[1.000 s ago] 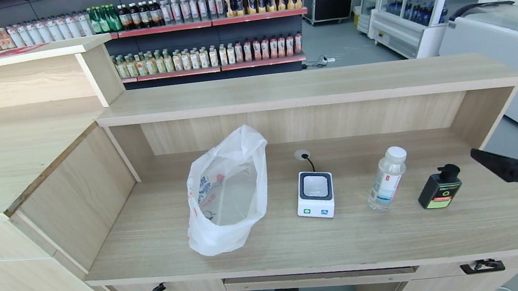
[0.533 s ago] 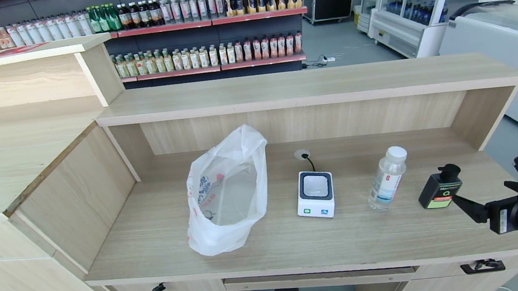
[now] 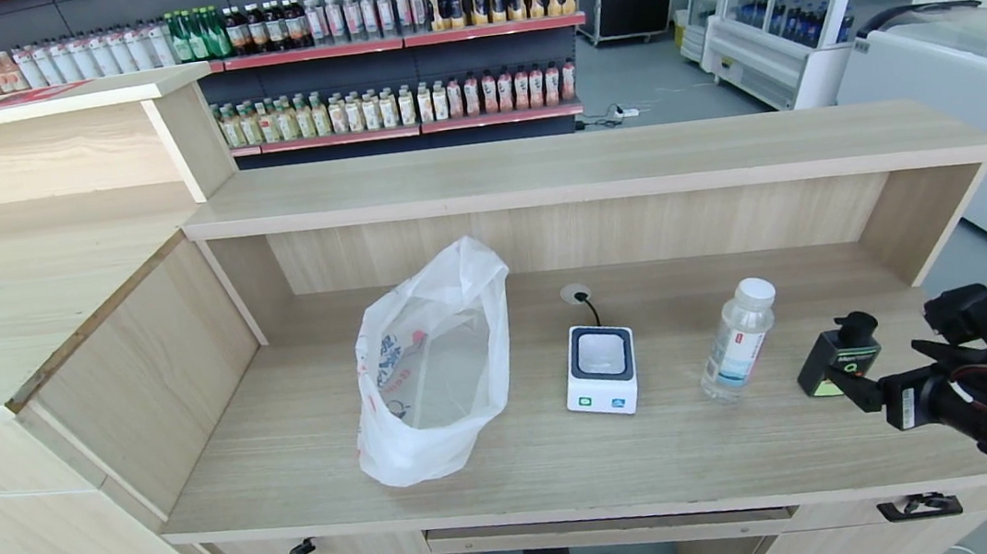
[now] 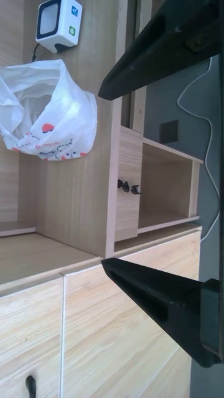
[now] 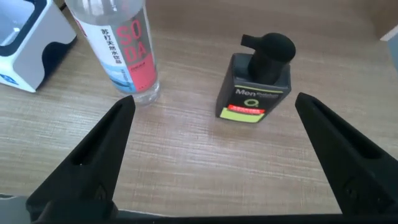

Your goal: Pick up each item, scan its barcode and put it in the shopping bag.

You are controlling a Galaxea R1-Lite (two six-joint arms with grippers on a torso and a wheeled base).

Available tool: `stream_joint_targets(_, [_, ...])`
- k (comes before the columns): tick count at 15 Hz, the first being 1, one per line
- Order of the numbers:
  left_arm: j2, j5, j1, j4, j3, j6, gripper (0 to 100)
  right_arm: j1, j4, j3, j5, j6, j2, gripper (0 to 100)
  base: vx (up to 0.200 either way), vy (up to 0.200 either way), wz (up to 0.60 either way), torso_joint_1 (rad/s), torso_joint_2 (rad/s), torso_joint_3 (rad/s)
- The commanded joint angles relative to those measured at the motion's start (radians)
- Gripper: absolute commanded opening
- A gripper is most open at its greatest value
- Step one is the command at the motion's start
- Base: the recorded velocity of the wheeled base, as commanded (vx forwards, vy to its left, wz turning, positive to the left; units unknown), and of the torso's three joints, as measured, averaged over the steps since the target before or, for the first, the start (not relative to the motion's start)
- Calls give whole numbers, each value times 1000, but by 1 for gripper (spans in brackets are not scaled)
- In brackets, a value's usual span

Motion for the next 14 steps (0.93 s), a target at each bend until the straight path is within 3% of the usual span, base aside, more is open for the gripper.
stream_joint_targets(1, [0,1,0,0,0,0,100,34,-26,-84,22,1,108,100,0,0,0,0,0,0])
stream_joint_targets(8, [0,1,0,0,0,0,100,181,-31,-225,23,3,225,100,0,0,0,0,0,0])
stream_joint_targets(14, [0,1,0,0,0,0,100,194,-26,-365,22,4,314,100,0,0,0,0,0,0])
